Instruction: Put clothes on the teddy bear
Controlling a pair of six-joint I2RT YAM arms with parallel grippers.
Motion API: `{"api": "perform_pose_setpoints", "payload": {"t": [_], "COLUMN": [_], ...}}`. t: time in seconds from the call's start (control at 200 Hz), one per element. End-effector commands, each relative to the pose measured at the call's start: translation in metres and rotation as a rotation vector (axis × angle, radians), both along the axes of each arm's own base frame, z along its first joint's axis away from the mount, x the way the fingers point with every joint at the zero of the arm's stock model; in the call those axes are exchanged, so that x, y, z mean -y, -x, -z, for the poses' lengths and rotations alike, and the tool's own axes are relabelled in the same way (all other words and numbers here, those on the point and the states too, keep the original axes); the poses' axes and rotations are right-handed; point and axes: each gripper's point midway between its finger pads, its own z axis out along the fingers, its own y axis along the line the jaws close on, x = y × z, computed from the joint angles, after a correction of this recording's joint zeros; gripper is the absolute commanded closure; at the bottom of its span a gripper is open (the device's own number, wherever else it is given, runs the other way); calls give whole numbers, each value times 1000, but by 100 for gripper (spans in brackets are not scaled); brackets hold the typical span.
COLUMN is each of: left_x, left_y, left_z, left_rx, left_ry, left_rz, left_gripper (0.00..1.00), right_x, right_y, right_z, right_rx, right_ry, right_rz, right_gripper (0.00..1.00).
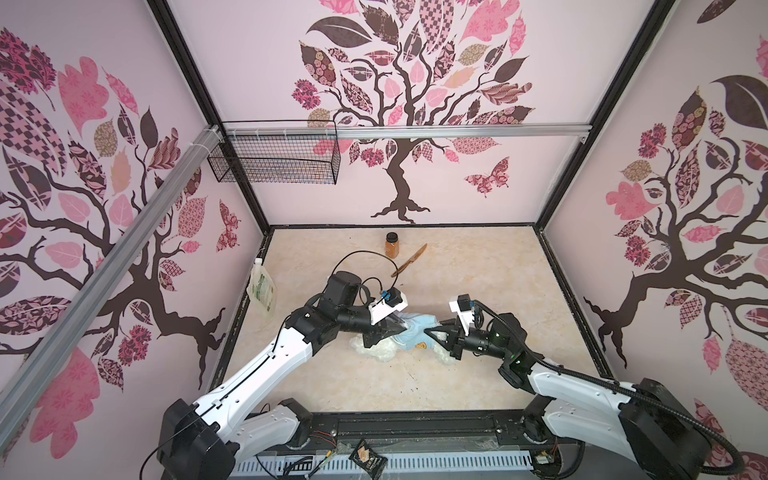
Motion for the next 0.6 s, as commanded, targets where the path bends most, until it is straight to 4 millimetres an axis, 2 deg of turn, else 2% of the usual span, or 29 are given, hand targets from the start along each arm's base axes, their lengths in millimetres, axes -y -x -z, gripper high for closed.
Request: {"api": "perform_pose_setpoints", "payload": {"t": [0.0, 0.1, 0.215, 0.23, 0.315, 0.415, 0.49, 0.595], "left_x": [2, 3, 4, 4, 2, -5, -14, -21], "left_y": [-5, -5, -1, 0, 2, -3, -8, -13], "left_z": [-5, 1, -1, -2, -20, -53, -78, -97], "left_rx": [2, -21, -25, -25, -27, -75, -87, -97], "left_ry": [-13, -28, -22, -18, 50, 248, 388, 487], "left_rz": [-1, 9, 27, 29, 2, -44, -62, -92], "left_gripper": [75, 76, 100, 100, 100, 100, 100, 100], "right_x": [-3, -4, -1, 1, 11, 30, 42, 50], "right_y": [1, 2, -8, -11, -28, -48, -55, -58], "right_z": [-39, -42, -40, -38, -22, 1, 14, 29], "right_rx": [111, 112, 88, 79, 24, -59, -120, -182], "right_ry": [-87, -98, -97, -92, -40, 17, 28, 36], "right_rz": [-30, -35, 23, 40, 165, 323, 396, 447], "right_gripper": [100, 100, 100, 100, 100, 100, 100, 100]}}
